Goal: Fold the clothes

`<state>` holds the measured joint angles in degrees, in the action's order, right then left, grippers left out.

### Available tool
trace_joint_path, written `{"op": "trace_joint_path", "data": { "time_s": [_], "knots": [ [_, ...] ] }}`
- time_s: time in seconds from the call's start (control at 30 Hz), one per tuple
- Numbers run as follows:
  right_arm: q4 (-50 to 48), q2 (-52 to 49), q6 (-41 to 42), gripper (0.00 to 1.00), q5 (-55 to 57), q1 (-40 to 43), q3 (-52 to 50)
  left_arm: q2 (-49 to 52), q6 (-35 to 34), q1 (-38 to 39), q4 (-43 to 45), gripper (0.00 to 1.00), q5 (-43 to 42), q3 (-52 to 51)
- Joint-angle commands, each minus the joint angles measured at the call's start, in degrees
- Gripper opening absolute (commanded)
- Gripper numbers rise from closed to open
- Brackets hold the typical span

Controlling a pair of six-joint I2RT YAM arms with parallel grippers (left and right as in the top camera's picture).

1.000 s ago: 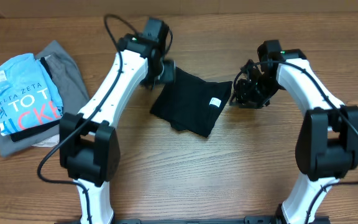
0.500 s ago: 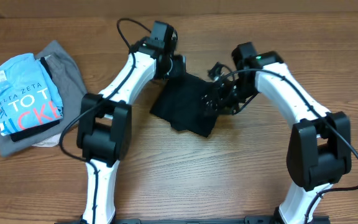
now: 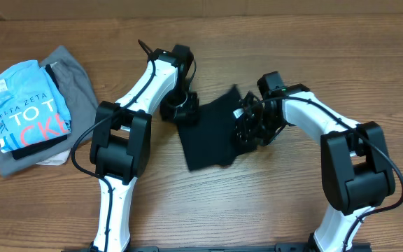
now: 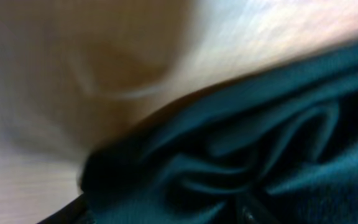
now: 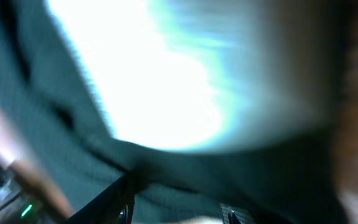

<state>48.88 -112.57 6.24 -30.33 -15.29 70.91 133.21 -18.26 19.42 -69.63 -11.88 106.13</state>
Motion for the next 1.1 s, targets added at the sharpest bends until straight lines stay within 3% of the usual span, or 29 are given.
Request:
{"op": "trace_joint_path", "data": {
  "time_s": [0.0,0.1,0.17,0.33,0.43,0.53,0.63,0.67,0.77,1.07],
  "knots": [
    [-5.03,0.37,1.53,0.49,12.31,3.1,-0.02,0.96,0.9,0.15,-7.89,0.59,0.48,-0.66],
    [-9.55,0.37,1.46,0.49,12.5,5.27,0.28,0.96,0.39,0.22,-13.6,0.47,0.44,-0.66],
    [-9.09,0.37,1.22,0.49,12.48,5.81,1.07,0.94,0.24,0.22,-15.02,0.44,0.2,-0.63],
    [-3.41,1.38,-0.92,0.49,13.38,5.97,3.8,-1.03,0.26,-0.17,-14.25,0.42,-0.2,-0.42],
    [0.42,4.46,-0.92,0.54,17.16,6.05,6.67,-4.44,0.31,-0.81,-10.01,0.43,-0.44,0.68],
    [3.17,8.02,-1.62,0.56,19.34,6.05,10.03,-7.58,1.81,-0.83,-2.97,0.5,-1.46,1.51],
    [5.97,11.39,-1.95,0.61,19.61,6.05,13.62,-9.31,4.31,-0.81,5.49,0.95,-2.12,1.51],
    [6.71,12.48,-1.95,0.65,19.61,6.05,14.45,-9.4,5.88,-0.81,8.96,1.0,-2.86,1.51],
    [7.8,15.06,-1.95,0.75,19.63,6.05,15.13,-8.63,9.77,-0.81,15.23,1.0,-6.29,1.51],
    [11.23,16.46,-1.95,0.75,19.85,6.05,15.04,-1.9,12.5,-0.63,25.27,1.0,-20.61,1.51]
  ]
}}
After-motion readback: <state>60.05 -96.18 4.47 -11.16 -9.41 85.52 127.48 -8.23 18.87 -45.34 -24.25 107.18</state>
